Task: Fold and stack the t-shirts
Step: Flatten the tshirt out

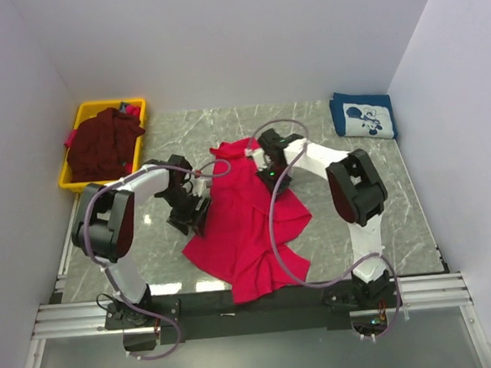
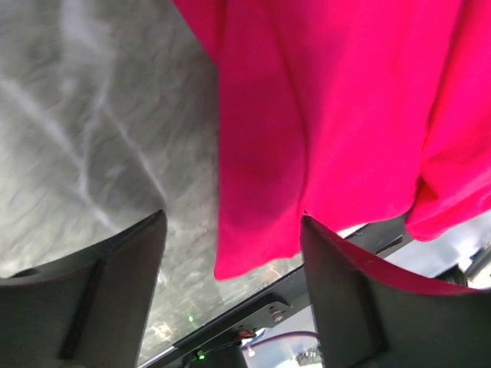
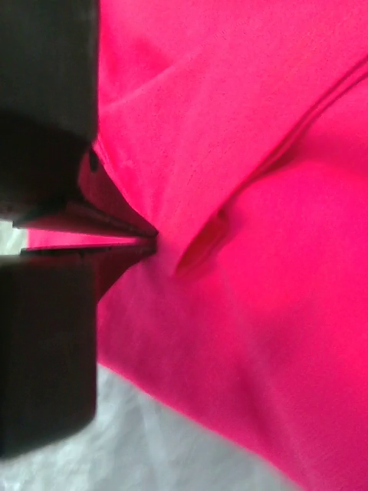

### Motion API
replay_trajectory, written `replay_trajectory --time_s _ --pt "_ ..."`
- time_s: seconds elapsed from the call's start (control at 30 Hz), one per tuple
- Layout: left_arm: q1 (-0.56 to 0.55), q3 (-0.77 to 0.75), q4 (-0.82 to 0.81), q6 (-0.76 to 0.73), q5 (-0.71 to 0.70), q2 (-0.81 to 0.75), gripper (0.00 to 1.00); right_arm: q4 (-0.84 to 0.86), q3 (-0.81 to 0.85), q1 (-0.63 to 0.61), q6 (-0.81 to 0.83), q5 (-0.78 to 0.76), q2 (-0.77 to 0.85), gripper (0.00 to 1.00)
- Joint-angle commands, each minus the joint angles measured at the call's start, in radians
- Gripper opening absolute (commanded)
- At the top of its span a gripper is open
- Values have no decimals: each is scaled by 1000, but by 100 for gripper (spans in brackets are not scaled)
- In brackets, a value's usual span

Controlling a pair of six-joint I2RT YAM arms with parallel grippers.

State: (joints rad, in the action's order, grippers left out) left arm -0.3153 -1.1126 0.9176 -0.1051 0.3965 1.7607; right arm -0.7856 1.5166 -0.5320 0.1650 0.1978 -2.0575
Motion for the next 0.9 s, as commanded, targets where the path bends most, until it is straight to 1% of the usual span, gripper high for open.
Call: replay_trajectory --time_s 0.0,0.03,0.07,0.13,0.17,0.23,0.27,0.33,0.37,0.4,0.47,0.5,0.53,0.57,0.6,0.63,0.67,0.7,0.73,0.77,0.87 --pt "2 -4 -5 5 19 48 70 -52 -67 130 82 -81 62 12" --pt "7 -9 -6 2 19 68 60 -58 -82 162 99 -93 82 2" --pt "13 -13 -8 -4 28 75 52 -64 -116 223 117 -95 95 0" --pt "39 -50 -8 -10 24 100 34 -72 -153 280 171 -103 141 0" --pt "53 -74 0 -27 16 111 17 -76 -185 326 186 -109 157 0" --pt "106 -182 30 -47 -33 155 1 -92 -219 363 234 -112 200 0" --pt "152 -285 43 -65 -69 172 1 -108 -255 392 249 -109 214 0" --pt "194 -407 79 -84 -113 233 0 -124 -297 411 298 -109 258 0" --pt "218 -467 96 -96 -137 256 0 -135 -343 412 313 -110 273 0" --pt "223 -584 124 -110 -168 308 0 -142 -363 412 338 -106 289 0" --pt "222 -717 177 -145 -200 348 0 -159 -378 412 349 -52 332 0" --pt "222 -745 182 -151 -231 374 0 -161 -368 412 331 -26 344 5" --pt "220 -766 182 -160 -251 384 0 -164 -346 414 312 1 353 11" --pt "220 -797 181 -163 -269 391 0 -182 -278 411 292 43 349 17" --pt "220 -805 179 -166 -283 402 0 -190 -239 411 239 119 336 31" --pt "220 -805 181 -168 -301 404 0 -198 -196 402 210 165 303 34" --pt "222 -790 176 -169 -304 402 0 -214 -118 392 185 205 283 39" --pt "222 -774 167 -174 -306 387 0 -211 -87 382 135 256 261 40" --pt "222 -756 153 -177 -317 375 0 -204 -61 345 108 274 228 41" --pt "222 -724 141 -176 -320 362 0 -183 -23 327 87 290 209 41" --pt "222 -696 125 -174 -312 336 0 -138 28 228 -22 310 146 42"
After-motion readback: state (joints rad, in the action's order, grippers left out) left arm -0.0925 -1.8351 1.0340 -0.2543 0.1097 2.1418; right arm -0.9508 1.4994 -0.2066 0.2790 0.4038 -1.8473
